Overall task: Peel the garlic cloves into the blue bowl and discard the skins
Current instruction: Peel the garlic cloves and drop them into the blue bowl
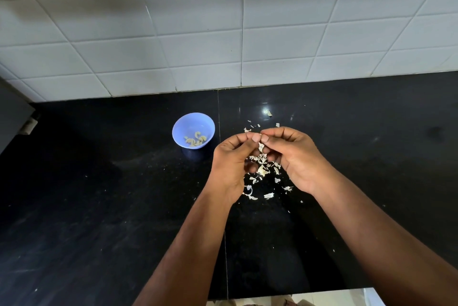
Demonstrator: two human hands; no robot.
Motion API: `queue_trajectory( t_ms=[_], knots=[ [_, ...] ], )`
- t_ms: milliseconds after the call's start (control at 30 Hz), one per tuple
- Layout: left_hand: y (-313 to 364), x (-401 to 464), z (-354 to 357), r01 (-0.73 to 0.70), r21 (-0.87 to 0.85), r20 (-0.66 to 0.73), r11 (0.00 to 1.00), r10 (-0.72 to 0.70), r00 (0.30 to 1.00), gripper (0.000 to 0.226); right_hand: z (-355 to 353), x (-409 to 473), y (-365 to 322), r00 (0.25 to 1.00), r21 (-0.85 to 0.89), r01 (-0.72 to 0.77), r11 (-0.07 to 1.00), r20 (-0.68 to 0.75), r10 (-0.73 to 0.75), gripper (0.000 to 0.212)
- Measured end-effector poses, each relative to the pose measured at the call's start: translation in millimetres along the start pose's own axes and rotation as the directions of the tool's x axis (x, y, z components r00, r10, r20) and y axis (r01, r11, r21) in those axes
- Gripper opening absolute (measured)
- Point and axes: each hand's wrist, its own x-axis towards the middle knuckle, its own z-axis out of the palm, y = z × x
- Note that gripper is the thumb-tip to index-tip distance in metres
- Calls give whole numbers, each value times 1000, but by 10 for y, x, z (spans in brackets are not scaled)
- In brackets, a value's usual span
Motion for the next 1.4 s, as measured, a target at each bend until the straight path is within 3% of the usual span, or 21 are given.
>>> queue_trajectory(
  t_ms=[167, 400, 667, 867, 1067, 1300, 1400],
  knots=[
    [33, 17, -6, -37, 66, -14, 997, 38, 999, 12, 12, -7, 3, 988, 190, -123, 974, 111, 103, 22],
    [-47, 55, 15, -138, 412, -84, 901, 188, 979, 15, 99, 25, 49, 998, 29, 3, 1000, -65, -1, 11],
    [-29, 0, -7, -119, 245, -173, 962, 164, 971, 5, 181, 95, 88, 996, 16, -12, 1000, -89, 13, 20],
    [51, 30, -151, -135, 227, -291, 964, 199, 936, 20, 192, 110, 97, 996, 90, -21, 996, -81, 28, 12],
    [65, -26, -158, -140, 269, -128, 953, 179, 975, 10, 253, 107, 149, 997, 53, 36, 998, -63, -33, 13],
    [111, -32, -202, -39, 124, -79, 991, 49, 996, 16, 327, 66, 167, 999, 143, -23, 989, -34, 29, 6],
    [106, -37, -242, -63, 151, -88, 987, 77, 993, 14, 347, 37, 189, 999, 143, -31, 989, -22, 34, 11]
  ],
)
